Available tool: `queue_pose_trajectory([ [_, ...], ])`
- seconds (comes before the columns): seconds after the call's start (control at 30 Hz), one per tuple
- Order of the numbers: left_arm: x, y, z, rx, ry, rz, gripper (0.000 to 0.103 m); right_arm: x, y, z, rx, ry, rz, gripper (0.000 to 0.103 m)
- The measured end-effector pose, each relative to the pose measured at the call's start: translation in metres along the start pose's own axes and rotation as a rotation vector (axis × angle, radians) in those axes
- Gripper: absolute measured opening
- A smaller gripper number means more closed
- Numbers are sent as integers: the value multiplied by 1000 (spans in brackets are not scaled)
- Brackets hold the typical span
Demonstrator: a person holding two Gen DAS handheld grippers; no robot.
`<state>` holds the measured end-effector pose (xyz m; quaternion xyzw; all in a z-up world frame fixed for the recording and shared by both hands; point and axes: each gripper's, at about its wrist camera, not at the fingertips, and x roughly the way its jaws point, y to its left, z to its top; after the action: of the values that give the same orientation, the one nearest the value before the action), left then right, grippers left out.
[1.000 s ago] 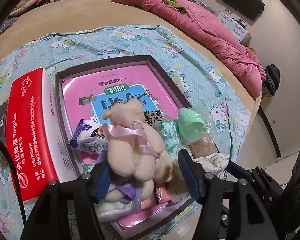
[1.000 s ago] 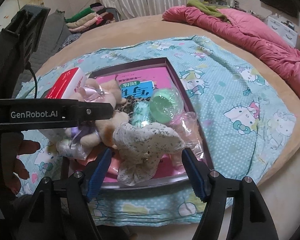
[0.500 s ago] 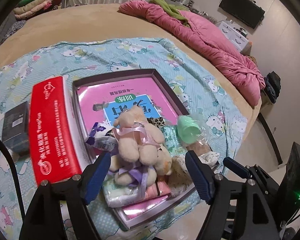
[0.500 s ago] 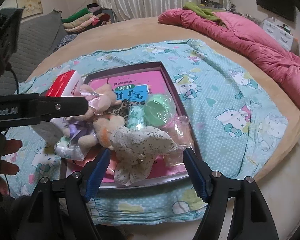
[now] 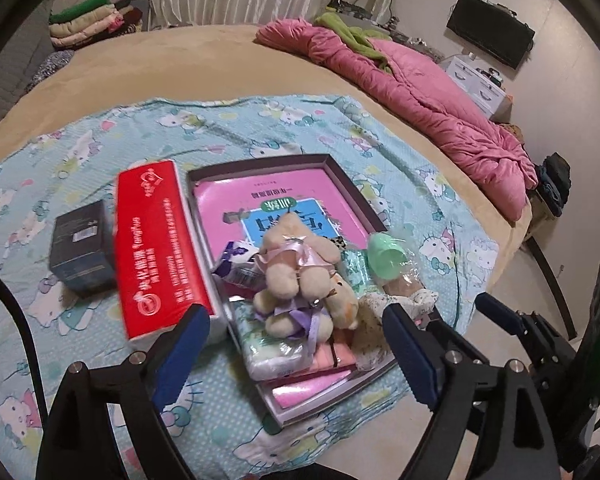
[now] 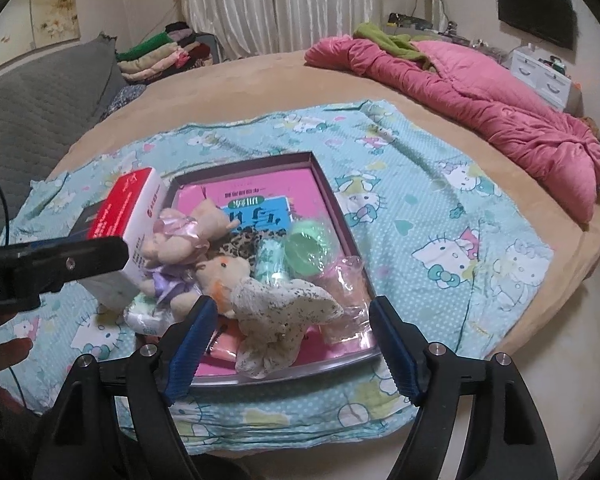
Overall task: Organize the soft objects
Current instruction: 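Withdraw both tools up and away from the tray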
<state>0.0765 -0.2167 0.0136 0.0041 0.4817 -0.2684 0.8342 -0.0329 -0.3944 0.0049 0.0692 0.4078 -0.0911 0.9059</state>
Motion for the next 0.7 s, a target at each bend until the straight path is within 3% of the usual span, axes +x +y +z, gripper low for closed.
queue_pose_trajectory([
  [0.2, -33, 4, -12, 4, -64, 41, 88, -19, 13, 0, -17, -20, -12, 80],
  [0.4, -60, 12, -31, 4, -91, 82, 88, -37, 25, -7, 65, -13, -9, 81],
  [0.7, -85, 20, -66, -5, -101, 144, 88, -68, 50, -24, 56, -29, -90, 81],
])
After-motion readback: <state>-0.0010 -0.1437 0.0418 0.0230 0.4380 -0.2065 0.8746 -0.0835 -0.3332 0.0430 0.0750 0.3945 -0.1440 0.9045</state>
